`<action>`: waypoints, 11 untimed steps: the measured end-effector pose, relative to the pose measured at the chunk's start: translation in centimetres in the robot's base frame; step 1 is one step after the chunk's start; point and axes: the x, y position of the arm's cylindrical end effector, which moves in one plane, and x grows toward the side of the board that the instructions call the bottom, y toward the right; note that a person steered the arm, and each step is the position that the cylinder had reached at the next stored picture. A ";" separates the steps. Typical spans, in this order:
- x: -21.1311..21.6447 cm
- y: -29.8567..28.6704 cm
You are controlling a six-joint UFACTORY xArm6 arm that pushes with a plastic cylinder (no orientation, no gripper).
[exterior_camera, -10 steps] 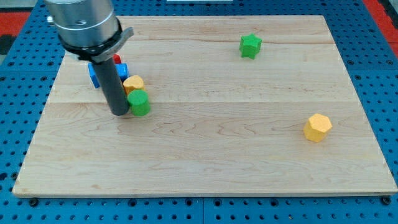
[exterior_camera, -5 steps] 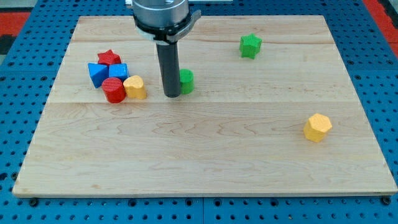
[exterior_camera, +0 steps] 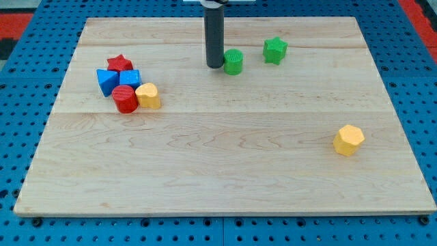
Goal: Slide green circle to the green star
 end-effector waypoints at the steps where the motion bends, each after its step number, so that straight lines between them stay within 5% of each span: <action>1: -1.6 1.2; 3: -1.4 -0.5; 5: 3.7 0.2; 9: -4.4 3.4; 11: -2.5 -1.3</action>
